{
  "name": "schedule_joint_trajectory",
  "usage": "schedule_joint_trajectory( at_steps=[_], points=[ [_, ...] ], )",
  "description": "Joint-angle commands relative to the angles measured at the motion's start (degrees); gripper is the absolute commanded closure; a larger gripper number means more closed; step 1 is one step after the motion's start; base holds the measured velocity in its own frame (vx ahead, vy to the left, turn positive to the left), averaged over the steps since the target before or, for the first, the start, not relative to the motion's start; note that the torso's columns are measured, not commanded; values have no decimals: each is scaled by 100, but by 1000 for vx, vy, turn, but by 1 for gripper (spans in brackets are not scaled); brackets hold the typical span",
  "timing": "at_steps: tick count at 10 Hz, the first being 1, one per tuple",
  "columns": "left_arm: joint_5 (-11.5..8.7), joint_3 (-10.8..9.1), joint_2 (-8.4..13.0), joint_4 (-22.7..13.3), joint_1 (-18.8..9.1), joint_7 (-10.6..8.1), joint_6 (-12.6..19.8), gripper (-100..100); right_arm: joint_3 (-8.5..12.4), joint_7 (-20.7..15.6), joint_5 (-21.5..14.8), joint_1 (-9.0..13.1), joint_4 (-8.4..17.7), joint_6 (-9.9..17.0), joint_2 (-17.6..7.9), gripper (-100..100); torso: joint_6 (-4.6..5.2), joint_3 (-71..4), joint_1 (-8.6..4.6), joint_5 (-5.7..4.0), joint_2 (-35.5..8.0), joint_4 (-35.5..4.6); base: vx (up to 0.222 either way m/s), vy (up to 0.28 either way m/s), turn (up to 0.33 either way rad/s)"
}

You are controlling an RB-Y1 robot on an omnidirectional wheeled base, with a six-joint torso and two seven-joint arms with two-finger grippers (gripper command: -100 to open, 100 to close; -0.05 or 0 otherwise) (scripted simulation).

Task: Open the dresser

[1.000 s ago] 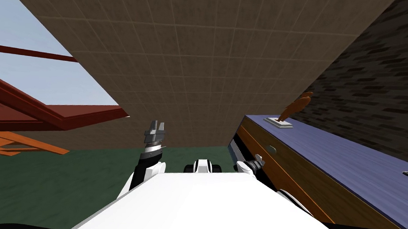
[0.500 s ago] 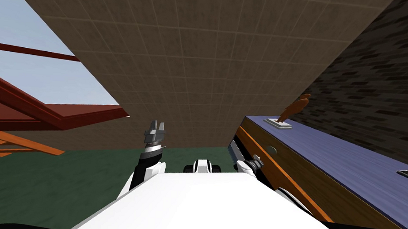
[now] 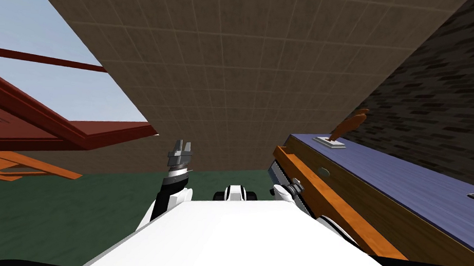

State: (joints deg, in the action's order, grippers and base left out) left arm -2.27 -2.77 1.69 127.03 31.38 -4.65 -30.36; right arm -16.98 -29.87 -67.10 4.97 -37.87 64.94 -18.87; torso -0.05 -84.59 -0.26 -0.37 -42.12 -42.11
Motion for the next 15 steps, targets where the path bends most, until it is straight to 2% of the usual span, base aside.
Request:
schedule_joint_trajectory(
  at_steps=[1,3,4,8,9,10,11,12,15],
  points=[
    [0,0,0,0,0,0,0,0,-11,-81,12,11,-13,29,95,100,1,-2,11,2,6,3,-9,176,-4],
    [0,0,0,0,0,0,0,0,1,-103,11,15,-52,59,69,100,-2,-2,-8,-1,4,1,-21,138,3],
    [0,-1,1,0,0,0,0,0,-7,-140,5,22,-73,105,136,100,5,-4,-32,11,1,-6,-26,111,5],
    [0,1,-1,0,0,0,0,0,-22,-215,-11,36,-112,205,265,100,-3,-5,5,-2,11,5,-8,191,1],
    [0,0,0,0,0,0,0,0,-4,-225,-7,43,-139,226,217,100,-7,-5,-7,0,11,1,-9,104,-6],
    [0,-1,1,0,0,0,0,0,-18,-263,-20,42,-165,287,304,100,0,-6,-38,12,5,-7,-12,129,4],
    [0,0,0,0,0,0,0,0,51,-529,100,208,-260,225,157,-100,-4,-1,-10,1,2,-2,-51,112,-61],
    [0,-1,1,0,0,0,0,0,51,-530,100,208,-260,225,157,-100,0,2,-9,16,-10,-10,-50,25,-34],
    [0,-2,2,0,0,0,0,0,136,-962,281,456,-403,152,22,-100,7,7,21,39,-26,-21,-66,7,-40]
  ],
)
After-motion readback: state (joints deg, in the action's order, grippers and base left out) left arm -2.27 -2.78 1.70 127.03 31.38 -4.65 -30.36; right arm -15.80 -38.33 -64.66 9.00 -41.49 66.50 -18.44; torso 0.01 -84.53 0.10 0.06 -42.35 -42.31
